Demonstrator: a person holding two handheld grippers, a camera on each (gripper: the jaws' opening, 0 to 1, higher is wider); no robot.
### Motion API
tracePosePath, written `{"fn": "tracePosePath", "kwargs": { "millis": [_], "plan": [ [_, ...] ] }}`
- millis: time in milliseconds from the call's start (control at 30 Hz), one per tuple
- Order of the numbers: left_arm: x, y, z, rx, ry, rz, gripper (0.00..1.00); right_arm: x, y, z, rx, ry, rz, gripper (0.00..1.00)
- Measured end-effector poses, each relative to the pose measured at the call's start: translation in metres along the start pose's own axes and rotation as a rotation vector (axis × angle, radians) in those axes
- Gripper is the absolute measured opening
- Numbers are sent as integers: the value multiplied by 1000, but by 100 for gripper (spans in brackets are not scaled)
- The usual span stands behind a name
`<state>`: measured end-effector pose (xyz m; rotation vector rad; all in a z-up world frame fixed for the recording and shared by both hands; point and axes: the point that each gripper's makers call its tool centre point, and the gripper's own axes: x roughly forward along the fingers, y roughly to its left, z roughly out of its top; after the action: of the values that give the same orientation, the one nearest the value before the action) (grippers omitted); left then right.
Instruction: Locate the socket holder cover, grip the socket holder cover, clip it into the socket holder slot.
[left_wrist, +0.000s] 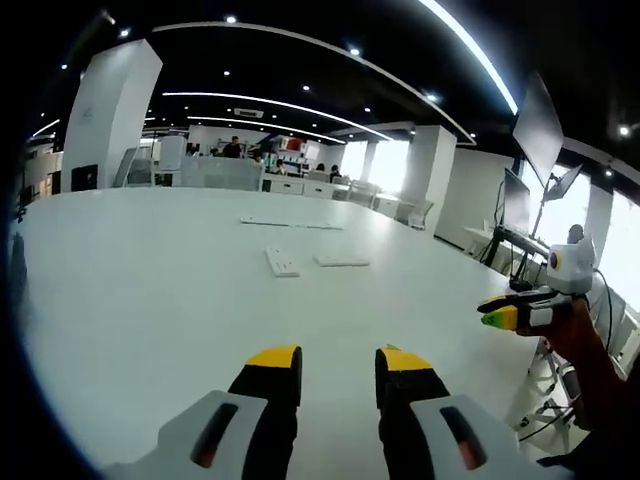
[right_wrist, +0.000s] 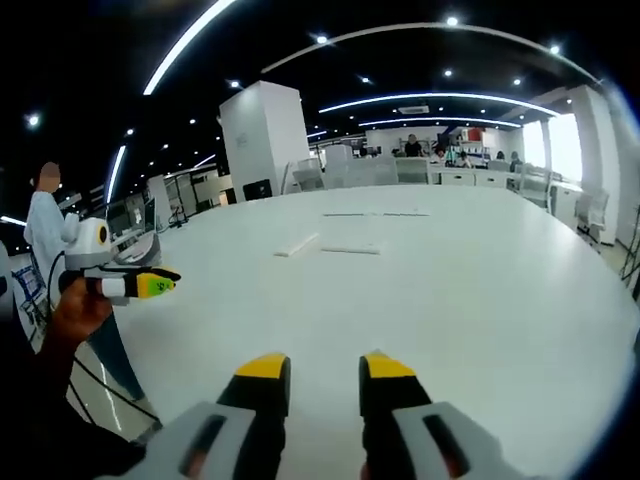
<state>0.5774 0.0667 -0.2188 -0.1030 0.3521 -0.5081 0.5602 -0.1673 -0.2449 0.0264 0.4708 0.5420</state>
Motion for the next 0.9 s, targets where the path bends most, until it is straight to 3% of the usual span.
{"fn": "tracePosePath", "kwargs": {
  "millis": [367, 500, 900],
  "plan": [
    [-11, 12, 12, 6, -36, 64, 31, -8, 4, 0, 0, 8, -22, 31],
    [-7, 13, 7, 17, -8, 69, 32, -5, 3, -2, 23, 5, -14, 32],
    [-16, 7, 2, 22, 3, 72, 31, -14, 12, 4, -27, 3, -48, 29]
  ]
}}
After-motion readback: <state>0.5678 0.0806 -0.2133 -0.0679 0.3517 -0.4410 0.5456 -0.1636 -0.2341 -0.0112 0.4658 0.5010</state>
